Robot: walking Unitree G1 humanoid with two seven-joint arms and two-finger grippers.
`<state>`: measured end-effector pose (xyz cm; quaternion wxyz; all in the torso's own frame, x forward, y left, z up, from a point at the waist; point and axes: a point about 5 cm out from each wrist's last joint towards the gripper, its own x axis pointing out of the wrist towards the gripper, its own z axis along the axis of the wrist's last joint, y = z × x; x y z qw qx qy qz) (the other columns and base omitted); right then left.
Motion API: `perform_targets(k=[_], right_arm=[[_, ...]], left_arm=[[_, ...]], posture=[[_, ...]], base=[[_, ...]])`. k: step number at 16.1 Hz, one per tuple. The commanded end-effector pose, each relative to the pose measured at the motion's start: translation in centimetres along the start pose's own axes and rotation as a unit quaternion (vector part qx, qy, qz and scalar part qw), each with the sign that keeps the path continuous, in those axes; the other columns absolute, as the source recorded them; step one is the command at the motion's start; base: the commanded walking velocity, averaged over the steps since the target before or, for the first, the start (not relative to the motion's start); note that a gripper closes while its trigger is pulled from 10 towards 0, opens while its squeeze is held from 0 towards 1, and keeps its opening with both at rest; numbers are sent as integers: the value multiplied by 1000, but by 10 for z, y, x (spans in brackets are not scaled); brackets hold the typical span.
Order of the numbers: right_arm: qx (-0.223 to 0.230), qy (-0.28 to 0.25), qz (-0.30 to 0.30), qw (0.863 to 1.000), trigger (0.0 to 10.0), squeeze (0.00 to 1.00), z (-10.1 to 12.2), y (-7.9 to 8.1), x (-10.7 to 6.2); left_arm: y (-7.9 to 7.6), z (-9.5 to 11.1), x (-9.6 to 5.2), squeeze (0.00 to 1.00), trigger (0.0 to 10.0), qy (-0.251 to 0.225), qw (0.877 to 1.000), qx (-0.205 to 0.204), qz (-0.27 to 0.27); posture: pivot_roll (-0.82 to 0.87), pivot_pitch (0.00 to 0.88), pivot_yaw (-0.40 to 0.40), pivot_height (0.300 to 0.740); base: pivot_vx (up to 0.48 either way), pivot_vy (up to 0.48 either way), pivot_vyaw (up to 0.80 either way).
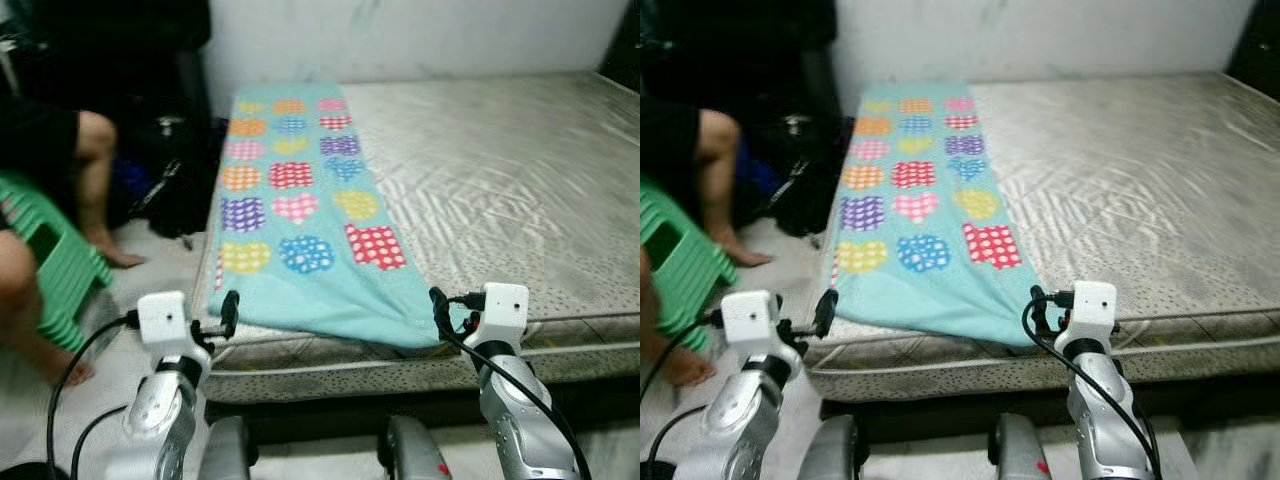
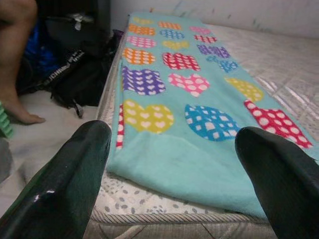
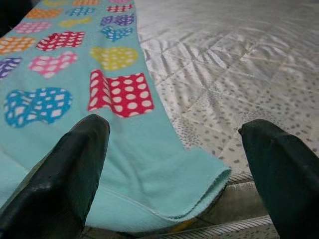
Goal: Clean up the room
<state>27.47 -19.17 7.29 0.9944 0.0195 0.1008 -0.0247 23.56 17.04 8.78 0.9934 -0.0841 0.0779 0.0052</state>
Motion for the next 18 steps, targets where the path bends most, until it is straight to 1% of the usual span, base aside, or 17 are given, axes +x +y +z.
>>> perform_targets(k=[1, 2, 3, 9, 11, 14, 16, 18], right_arm=[[-2, -8, 19, 1000, 10000, 0, 6, 5, 0], [-2, -3, 32, 999, 10000, 0, 4, 9, 0], [-3, -3, 37, 999, 10000, 0, 4, 10, 0], [-8, 7, 74, 997, 10000, 0, 3, 21, 5], [-8, 7, 78, 997, 10000, 0, 4, 23, 8], [-8, 8, 80, 997, 10000, 0, 4, 22, 9], [-9, 8, 79, 997, 10000, 0, 4, 21, 7], [-10, 6, 75, 997, 10000, 0, 5, 18, 6]], left_arm=[[8, 2, -5, 0, 10000, 2, 1000, 6, 12], [16, 0, -11, 0, 10000, 6, 999, 15, 31], [19, 0, -14, 0, 10000, 8, 999, 16, 39], [23, 0, -26, 0, 10000, 8, 998, 15, 59], [24, 0, -26, 0, 10000, 8, 998, 15, 62], [25, 2, -25, 0, 10000, 5, 998, 16, 64], [24, 3, -21, 0, 10000, 1, 999, 4, 51], [22, 4, -19, 0, 10000, 1, 999, -1, 45]], posture=[[-67, 0, 15, 595], [-51, 0, 4, 595], [-51, 0, 4, 595], [-8, 0, -35, 595], [-2, 0, -42, 595], [-4, 0, -40, 580], [-11, 0, -38, 550], [-20, 0, -35, 530]], base=[[0, 0, 0], [0, 0, 0], [0, 0, 0], [0, 0, 0], [0, 0, 0], [0, 0, 0], [0, 0, 0], [0, 0, 0]])
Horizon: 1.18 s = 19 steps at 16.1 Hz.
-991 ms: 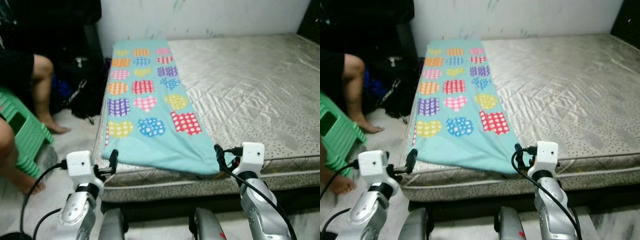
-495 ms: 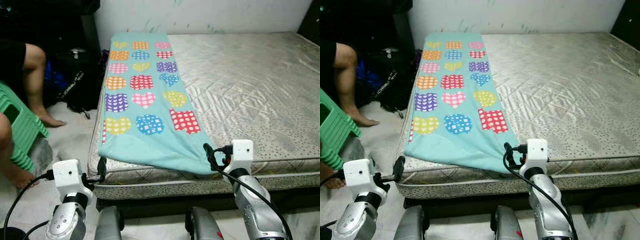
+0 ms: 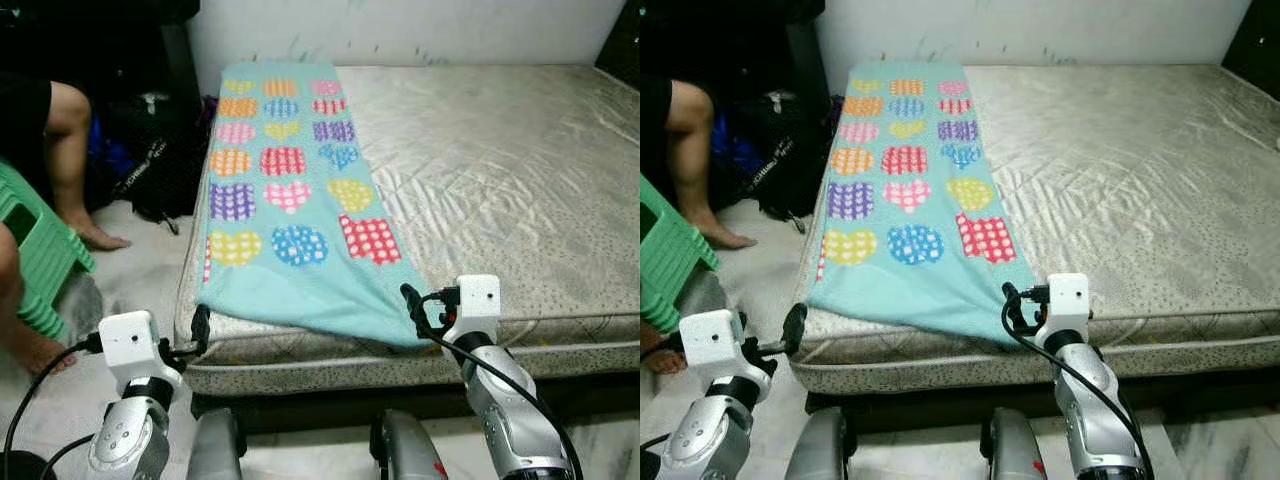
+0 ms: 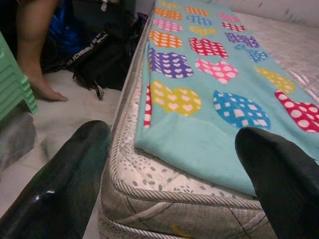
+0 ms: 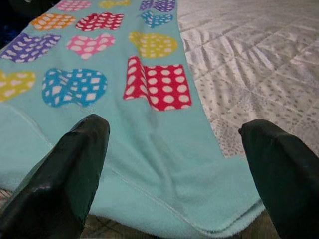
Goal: Clean up the room
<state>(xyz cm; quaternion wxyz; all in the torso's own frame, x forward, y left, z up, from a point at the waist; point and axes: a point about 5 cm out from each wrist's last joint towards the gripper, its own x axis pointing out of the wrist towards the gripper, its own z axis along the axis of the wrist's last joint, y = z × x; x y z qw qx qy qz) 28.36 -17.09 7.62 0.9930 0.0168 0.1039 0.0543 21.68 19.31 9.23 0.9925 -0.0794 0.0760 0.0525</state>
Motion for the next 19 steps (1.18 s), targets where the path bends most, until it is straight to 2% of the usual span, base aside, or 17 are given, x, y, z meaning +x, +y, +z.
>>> perform_targets(k=[1, 3, 8, 19], right_arm=[[1, 1, -4, 1000, 10000, 0, 0, -4, -2], [1, -1, -6, 1000, 10000, 0, 1, -4, -2], [1, -2, -7, 1000, 10000, 0, 1, -4, 0], [-1, 1, -12, 1000, 10000, 0, 0, -5, -1]], left_arm=[[-1, -2, 1, 0, 10000, 8, 1000, -3, -5], [-4, 0, 3, 0, 10000, 4, 1000, -8, -22], [-9, 1, 4, 0, 10000, 0, 999, -11, -39], [-10, -1, 4, 0, 10000, 5, 999, -13, -42]], posture=[[-25, 0, -32, 520], [-25, 0, -32, 501], [-27, 0, -26, 501], [-27, 0, -26, 501]], base=[[0, 0, 0], [0, 0, 0], [0, 0, 0], [279, 0, 0]])
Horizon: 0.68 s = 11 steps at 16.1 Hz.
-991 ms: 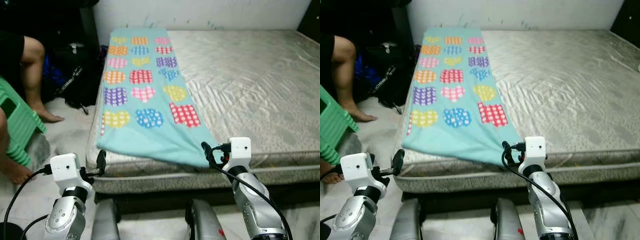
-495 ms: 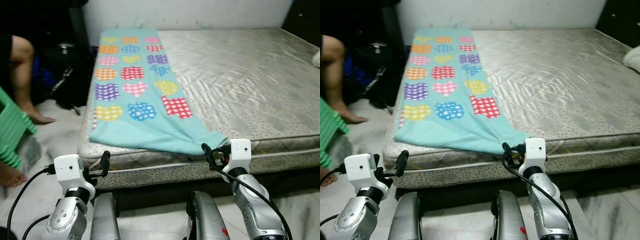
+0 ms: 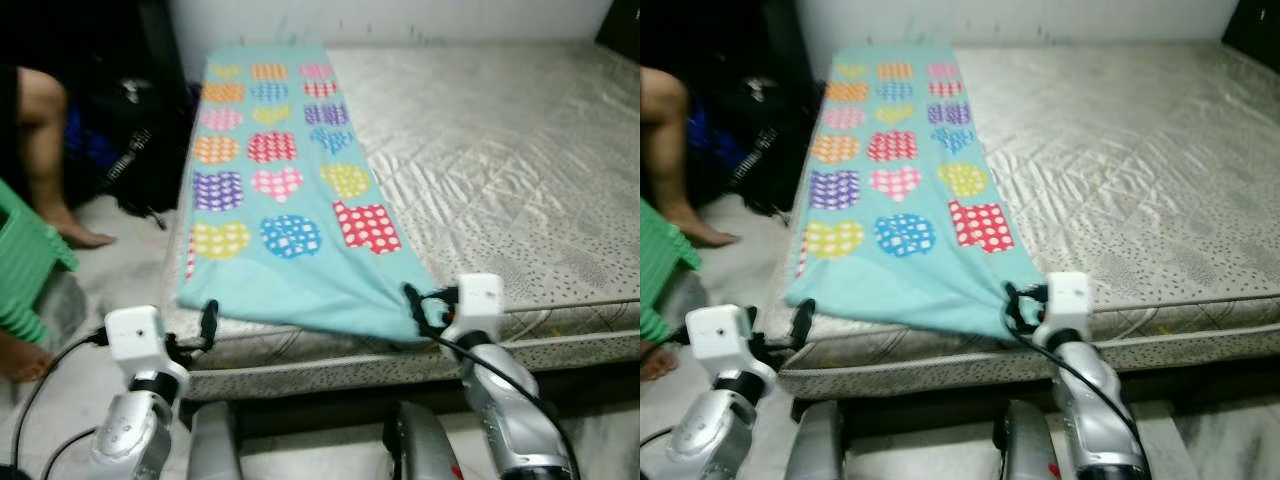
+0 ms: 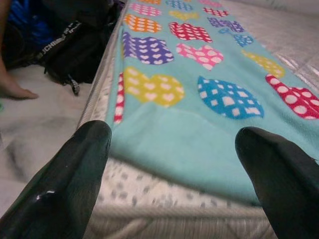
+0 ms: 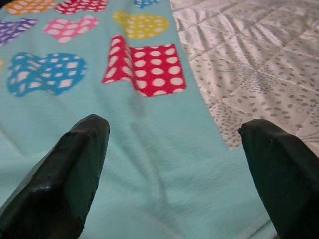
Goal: Clean up the room
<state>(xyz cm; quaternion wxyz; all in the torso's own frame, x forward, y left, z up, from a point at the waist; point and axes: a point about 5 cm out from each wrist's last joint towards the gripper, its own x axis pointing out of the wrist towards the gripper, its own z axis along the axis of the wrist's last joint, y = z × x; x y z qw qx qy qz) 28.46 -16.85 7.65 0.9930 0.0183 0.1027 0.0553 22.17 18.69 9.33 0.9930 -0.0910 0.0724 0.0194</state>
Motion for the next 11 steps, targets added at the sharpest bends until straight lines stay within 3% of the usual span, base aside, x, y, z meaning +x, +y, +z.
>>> perform_targets(k=[1, 11], right_arm=[[-3, 4, -14, 1000, 10000, 0, -1, -8, -2], [-6, 7, -24, 1000, 10000, 0, -3, -13, -4]], left_arm=[[-4, -3, 0, 0, 10000, 9, 1000, -5, -6], [-4, -9, 2, 0, 10000, 33, 999, -10, 6]], posture=[[-27, 0, -26, 501], [-33, 0, -28, 501]], base=[[0, 0, 0], [0, 0, 0]])
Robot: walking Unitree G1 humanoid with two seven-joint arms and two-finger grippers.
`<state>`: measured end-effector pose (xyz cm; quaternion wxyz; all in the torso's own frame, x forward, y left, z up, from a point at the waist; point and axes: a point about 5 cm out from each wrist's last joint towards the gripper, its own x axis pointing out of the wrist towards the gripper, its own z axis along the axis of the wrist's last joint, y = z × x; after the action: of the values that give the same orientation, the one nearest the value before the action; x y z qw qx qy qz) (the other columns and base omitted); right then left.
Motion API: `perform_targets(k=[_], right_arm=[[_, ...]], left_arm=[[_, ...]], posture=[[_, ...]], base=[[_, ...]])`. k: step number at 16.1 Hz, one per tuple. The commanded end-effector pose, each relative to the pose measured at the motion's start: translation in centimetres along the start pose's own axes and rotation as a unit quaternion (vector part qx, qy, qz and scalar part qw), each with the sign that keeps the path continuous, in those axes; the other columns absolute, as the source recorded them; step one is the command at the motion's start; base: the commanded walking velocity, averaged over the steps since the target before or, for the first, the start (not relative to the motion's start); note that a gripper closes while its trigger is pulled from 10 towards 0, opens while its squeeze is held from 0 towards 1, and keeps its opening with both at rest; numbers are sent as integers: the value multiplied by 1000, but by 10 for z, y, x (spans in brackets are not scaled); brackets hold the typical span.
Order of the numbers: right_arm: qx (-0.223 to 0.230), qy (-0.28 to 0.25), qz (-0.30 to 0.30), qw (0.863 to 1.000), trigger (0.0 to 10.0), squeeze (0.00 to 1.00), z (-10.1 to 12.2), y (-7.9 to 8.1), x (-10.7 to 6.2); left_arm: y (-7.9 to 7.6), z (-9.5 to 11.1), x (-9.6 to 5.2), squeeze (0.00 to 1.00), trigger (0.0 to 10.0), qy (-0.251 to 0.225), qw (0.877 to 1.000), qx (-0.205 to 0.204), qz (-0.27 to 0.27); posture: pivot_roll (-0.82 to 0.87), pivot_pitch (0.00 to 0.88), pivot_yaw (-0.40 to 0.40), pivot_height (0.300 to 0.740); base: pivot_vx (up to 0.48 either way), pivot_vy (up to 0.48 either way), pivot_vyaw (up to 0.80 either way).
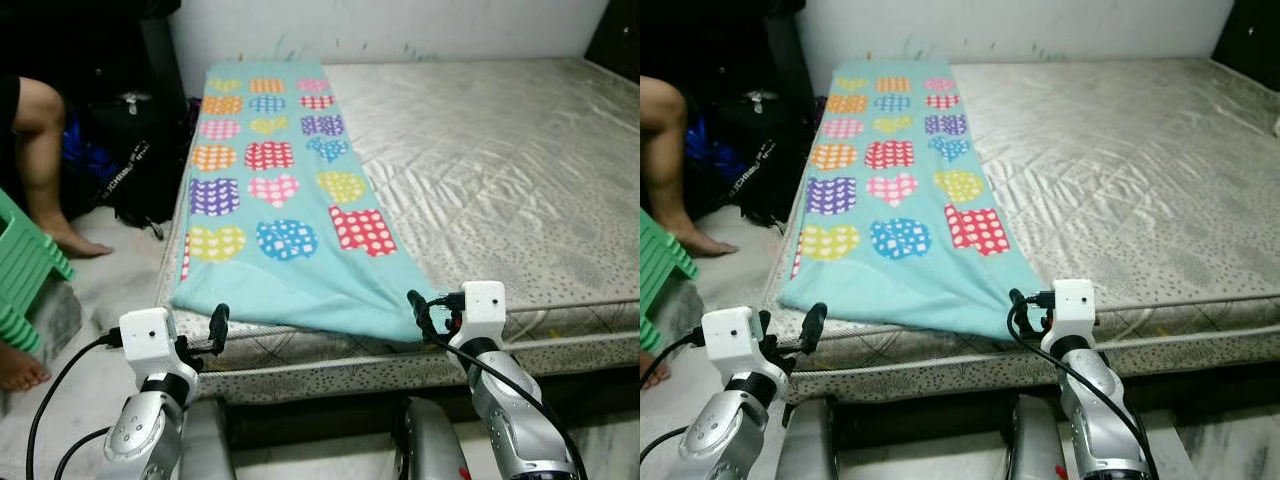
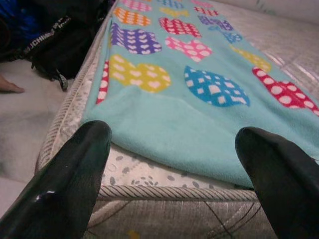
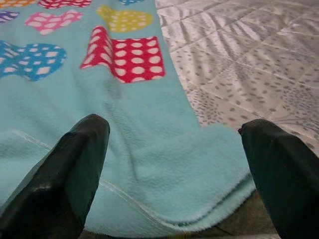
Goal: Clean up the room
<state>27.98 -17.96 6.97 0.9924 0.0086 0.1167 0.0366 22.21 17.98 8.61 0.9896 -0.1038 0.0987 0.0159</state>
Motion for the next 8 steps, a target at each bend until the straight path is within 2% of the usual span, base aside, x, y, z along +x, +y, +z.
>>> perform_targets(k=[1, 5, 7, 8], right_arm=[[0, -7, -6, 1000, 10000, 0, 5, -4, 1], [-1, -7, -12, 1000, 10000, 0, 5, -7, -2], [-4, -3, -34, 999, 10000, 0, 3, -17, -16], [-6, 8, -57, 998, 10000, 0, -4, -27, -24]], left_arm=[[3, -2, 2, 0, 10000, 12, 1000, 1, 12], [3, -1, 10, 0, 10000, 13, 1000, -6, 15], [6, -5, 18, 0, 10000, 28, 999, -11, 22], [11, -8, 22, 0, 10000, 34, 999, -11, 31]], posture=[[-36, 0, -29, 501], [-67, 0, -13, 501], [-100, 7, 17, 501], [-115, 17, 22, 501]], base=[[0, 0, 0], [0, 0, 0], [0, 0, 0], [0, 0, 0]])
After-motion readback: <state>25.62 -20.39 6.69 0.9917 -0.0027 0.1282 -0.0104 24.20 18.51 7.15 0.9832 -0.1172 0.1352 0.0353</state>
